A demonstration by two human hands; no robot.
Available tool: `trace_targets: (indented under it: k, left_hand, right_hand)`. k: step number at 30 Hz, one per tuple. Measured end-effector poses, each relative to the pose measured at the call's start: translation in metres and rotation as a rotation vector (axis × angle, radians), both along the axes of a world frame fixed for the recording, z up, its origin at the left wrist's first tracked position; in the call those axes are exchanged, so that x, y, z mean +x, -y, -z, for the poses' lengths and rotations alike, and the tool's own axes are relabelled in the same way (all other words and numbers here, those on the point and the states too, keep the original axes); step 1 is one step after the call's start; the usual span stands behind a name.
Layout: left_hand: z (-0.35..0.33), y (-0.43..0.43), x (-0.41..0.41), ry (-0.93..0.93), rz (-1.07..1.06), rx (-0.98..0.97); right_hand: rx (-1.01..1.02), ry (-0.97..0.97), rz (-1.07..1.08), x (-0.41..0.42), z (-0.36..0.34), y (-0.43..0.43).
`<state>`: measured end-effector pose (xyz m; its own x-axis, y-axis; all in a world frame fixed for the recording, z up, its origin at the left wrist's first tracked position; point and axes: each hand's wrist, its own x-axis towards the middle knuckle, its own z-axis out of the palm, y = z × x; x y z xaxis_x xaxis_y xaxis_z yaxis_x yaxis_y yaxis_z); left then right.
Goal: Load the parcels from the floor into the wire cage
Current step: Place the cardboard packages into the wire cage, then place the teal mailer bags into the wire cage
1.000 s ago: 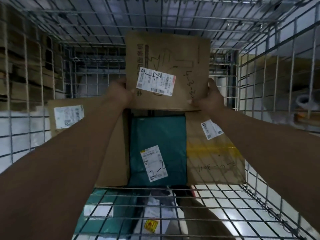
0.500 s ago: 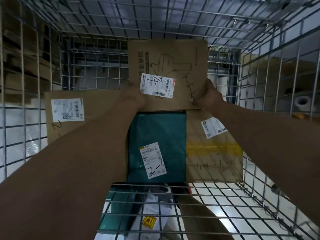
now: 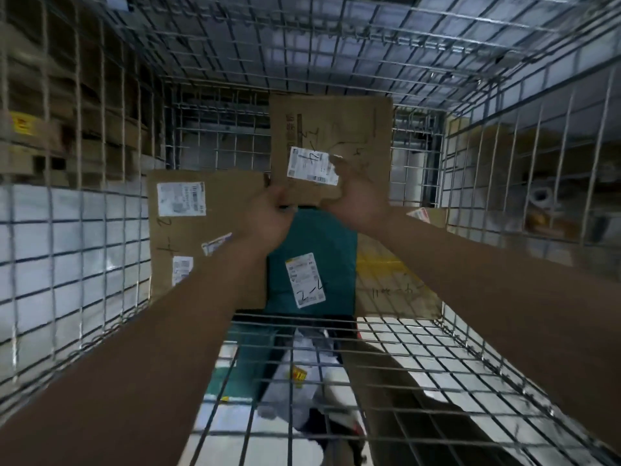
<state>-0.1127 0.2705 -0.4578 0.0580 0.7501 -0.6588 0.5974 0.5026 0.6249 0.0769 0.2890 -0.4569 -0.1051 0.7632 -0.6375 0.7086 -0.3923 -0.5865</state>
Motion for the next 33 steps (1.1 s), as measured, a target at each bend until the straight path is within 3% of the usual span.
trace_targets:
  k: [8,14,17,21,26,33]
  left_hand:
    - [-0.154,0.041,-0.125,-0.112,-0.022,0.193]
    - [-0.244,0.168,-0.202,-0.034,-0.264,0.285]
    - [-0.26,0.247,-0.228,-0.068,-0.395,0.35]
    - [-0.238,0.345,-0.245,-0.102,-0.584,0.396]
    - [-0.179,0.445,-0.238,-0.031,-0.769,0.274]
    - [-0.043,0.535,-0.206,0.062,-0.882,-0.062]
  right_hand:
    - [0.153,-0.084,-0.353,-0.129,-0.134,0.034]
    - [0.224,-0.137,-0.615,-0.229,-0.235,0.11]
    - [0.196,-0.187,-0.704,-0.264,-0.253,0.167]
    - [0.133,-0.177,-0.751,-0.294,-0.243,0.245]
    - [0.016,-0.118,-0.812,-0.308,-0.18,0.323]
    - [-0.063,0.122,-0.956,-0.284,-0.043,0.357]
